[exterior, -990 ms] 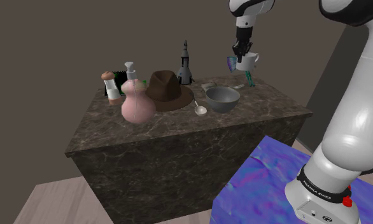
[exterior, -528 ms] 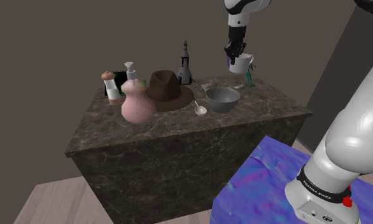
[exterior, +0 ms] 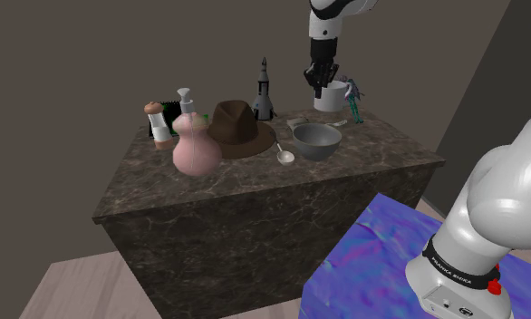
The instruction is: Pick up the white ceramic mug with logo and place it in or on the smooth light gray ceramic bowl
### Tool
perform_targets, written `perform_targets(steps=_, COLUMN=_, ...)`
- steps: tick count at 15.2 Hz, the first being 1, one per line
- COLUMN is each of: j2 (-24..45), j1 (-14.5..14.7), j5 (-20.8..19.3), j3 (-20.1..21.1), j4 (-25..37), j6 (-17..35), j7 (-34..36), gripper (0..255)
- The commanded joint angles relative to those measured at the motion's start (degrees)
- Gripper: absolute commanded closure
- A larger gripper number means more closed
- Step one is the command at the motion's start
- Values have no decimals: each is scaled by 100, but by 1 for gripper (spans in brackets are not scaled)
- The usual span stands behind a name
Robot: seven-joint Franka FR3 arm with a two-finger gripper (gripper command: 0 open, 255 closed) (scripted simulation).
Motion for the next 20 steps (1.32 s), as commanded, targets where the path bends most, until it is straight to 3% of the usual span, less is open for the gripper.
perform_targets(steps=1, j2=-175, j1=122, j5=2, j3=181, j4=-151, j6=-41, j7=317, gripper=255)
perform_targets(steps=20, j2=58, j1=100, j5=0, j3=136, j4=-1260, j6=1298, j7=351, gripper=255)
